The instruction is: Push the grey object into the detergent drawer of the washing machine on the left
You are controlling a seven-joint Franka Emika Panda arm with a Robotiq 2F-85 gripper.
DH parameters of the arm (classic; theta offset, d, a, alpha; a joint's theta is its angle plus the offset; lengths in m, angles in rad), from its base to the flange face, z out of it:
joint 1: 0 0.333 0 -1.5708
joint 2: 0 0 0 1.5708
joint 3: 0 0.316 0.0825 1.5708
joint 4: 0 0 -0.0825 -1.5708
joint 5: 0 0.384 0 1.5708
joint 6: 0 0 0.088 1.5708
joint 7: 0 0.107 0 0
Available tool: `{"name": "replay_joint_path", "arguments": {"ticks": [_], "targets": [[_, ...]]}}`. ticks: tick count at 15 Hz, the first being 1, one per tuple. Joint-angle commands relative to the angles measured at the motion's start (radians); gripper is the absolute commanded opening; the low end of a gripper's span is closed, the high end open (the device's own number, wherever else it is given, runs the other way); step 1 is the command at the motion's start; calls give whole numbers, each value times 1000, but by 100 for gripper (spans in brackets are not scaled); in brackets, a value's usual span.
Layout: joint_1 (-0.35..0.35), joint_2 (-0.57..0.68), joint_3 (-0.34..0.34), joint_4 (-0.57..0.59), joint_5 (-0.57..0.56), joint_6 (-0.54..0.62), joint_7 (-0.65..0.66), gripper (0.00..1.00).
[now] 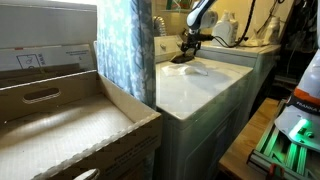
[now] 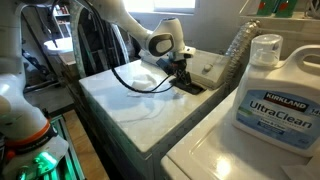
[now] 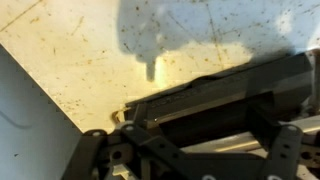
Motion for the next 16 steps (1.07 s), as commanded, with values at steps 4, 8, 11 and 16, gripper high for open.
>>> {"name": "replay_joint_path", "arguments": {"ticks": [4, 8, 11, 16], "targets": [[-33, -54, 50, -127, 25, 135, -175, 100], [-55, -57, 88, -170, 45, 192, -265, 100], [-68, -60, 105, -194, 44, 221, -314, 100], [-96, -59, 129, -216, 61, 218, -384, 100]]}}
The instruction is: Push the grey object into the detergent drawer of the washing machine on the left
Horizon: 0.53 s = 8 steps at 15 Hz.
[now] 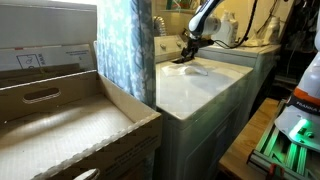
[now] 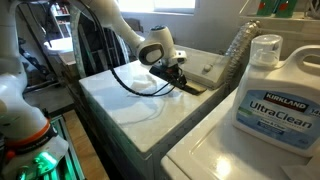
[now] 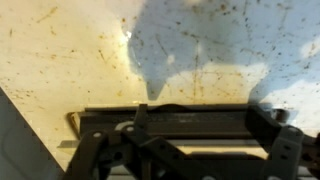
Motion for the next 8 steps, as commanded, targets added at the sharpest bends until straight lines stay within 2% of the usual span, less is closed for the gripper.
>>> {"name": "replay_joint_path", "arguments": {"ticks": [1, 5, 8], "targets": [[-36, -13, 23, -47, 22, 6, -61, 100], [-62, 9, 48, -56, 55, 102, -99, 100], [-110, 3, 109, -61, 108, 154, -152, 100]]}}
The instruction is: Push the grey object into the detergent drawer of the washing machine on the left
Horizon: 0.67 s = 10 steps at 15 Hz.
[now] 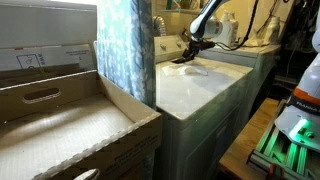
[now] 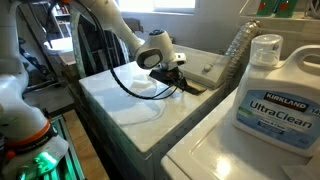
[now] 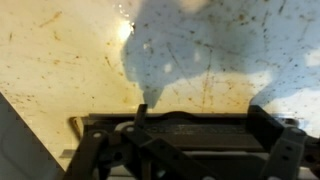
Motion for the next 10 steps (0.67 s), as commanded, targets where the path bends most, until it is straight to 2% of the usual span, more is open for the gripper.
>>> {"name": "replay_joint_path", "arguments": {"ticks": [1, 5, 10], "targets": [[-72, -4, 81, -23, 65, 70, -76, 100], [-94, 2, 99, -21, 84, 64, -117, 100], [-77, -48, 72, -40, 37, 16, -93, 100]]}}
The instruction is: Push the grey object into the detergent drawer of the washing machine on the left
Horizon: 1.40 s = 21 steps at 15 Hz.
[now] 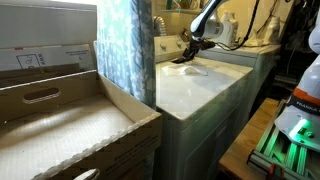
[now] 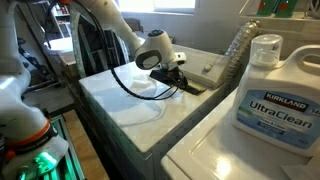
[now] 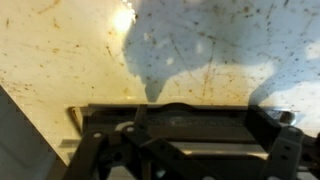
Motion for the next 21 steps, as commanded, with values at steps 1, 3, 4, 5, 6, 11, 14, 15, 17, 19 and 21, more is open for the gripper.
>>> {"name": "replay_joint_path", "arguments": {"ticks": [1, 3, 4, 5, 6, 11, 14, 15, 17, 19, 21], "targets": [[-2, -47, -6, -28, -23, -25, 3, 100], [3, -47, -9, -26, -17, -27, -2, 100], [5, -40, -11, -23, -18, -31, 1, 100], [4, -34, -9, -19, -14, -38, 1, 100], [7, -29, -11, -16, -19, -48, 11, 100], [0, -4, -5, 1, -4, -49, 7, 100], [-11, 19, 8, 18, 11, -41, -3, 100], [-13, 28, 10, 26, 13, -33, -3, 100], [-22, 41, 21, 42, 22, -26, -12, 100], [-27, 45, 29, 49, 27, -23, -17, 100], [-33, 56, 37, 59, 30, -20, -23, 100]]}}
